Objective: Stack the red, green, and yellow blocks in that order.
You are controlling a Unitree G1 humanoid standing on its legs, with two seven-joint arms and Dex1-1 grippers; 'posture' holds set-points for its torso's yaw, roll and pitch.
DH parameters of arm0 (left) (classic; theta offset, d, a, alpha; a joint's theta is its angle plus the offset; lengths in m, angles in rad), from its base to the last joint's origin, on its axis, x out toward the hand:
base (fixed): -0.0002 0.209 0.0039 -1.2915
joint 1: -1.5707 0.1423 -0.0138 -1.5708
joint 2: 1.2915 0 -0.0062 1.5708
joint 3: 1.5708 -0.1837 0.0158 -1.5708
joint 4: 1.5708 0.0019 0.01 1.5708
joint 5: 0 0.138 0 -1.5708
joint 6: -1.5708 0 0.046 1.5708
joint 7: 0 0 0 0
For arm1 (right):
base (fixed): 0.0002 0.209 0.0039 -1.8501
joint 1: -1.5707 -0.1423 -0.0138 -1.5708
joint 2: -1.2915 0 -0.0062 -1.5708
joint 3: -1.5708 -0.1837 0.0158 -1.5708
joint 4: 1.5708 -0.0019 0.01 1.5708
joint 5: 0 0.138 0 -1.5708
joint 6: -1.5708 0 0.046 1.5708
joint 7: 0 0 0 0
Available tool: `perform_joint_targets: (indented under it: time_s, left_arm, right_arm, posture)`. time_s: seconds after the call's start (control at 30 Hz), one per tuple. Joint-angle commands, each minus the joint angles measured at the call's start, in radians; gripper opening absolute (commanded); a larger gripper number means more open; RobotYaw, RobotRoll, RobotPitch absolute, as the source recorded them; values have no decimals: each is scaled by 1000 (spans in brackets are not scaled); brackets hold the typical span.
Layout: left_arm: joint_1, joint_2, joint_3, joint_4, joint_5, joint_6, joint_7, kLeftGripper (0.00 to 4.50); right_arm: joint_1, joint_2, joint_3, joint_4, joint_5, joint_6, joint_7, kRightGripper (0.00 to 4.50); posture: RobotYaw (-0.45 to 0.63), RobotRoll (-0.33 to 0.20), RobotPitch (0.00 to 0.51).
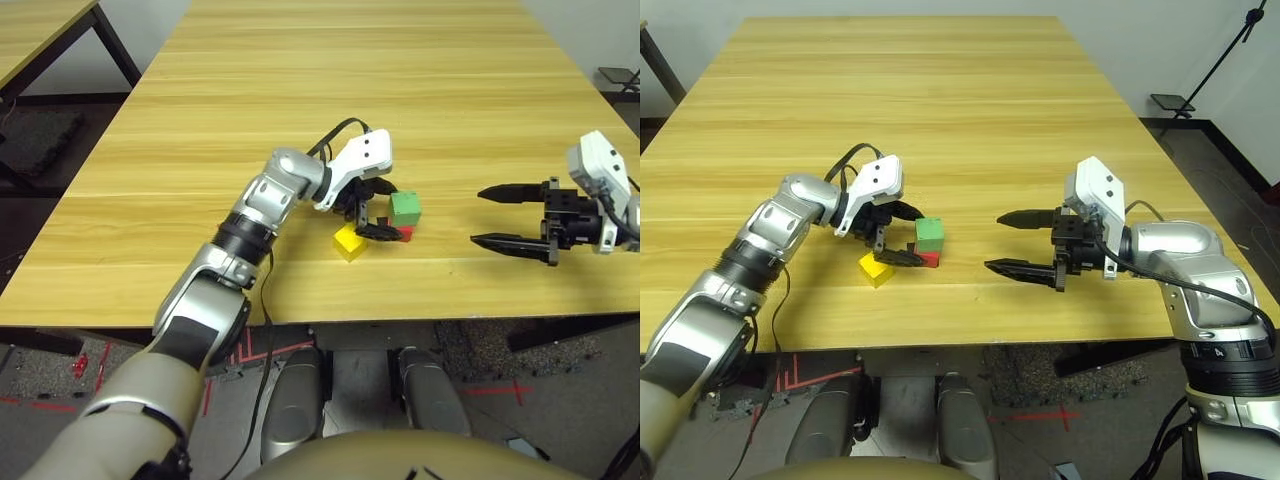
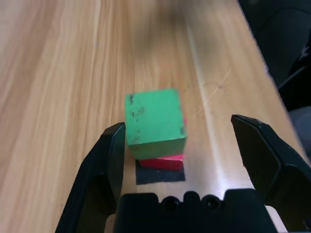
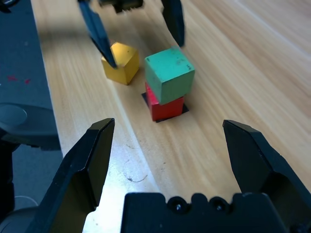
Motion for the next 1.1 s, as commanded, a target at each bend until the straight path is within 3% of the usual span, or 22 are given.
perform_joint_targets:
  time_s: [0.03, 0.27, 0.7, 0.8, 0.97, 1.1]
  left_arm:
    - [64, 63, 22, -143, -6, 136, 65, 4487]
    - [219, 97, 27, -348, -12, 389, 263, 4487]
    - [328, 109, -37, -406, -24, 464, 405, 4487]
    - [317, 90, -25, -400, -25, 495, 450, 3950]
    - [233, 108, 10, -419, -73, 565, 435, 2195]
    - [100, 178, 22, -413, -140, 576, 343, 2045]
  right_arm:
    - [-11, 0, 13, 18, -8, -13, 2, 4500]
    - [-42, 14, 26, 34, -9, -18, -2, 4500]
    - [-75, 23, 46, 51, -9, -15, -4, 4500]
    - [-77, 26, 45, 51, -9, -14, -7, 4500]
    - [-65, 22, 39, 42, -5, -8, -12, 4500]
    - [-57, 16, 35, 38, -2, -5, -11, 4500]
  posture:
    - [-30, -66, 83]
    - [-18, -71, 82]
    - [-3, -79, 88]
    - [-6, -80, 89]
    - [-7, -80, 90]
    - [-8, -77, 90]
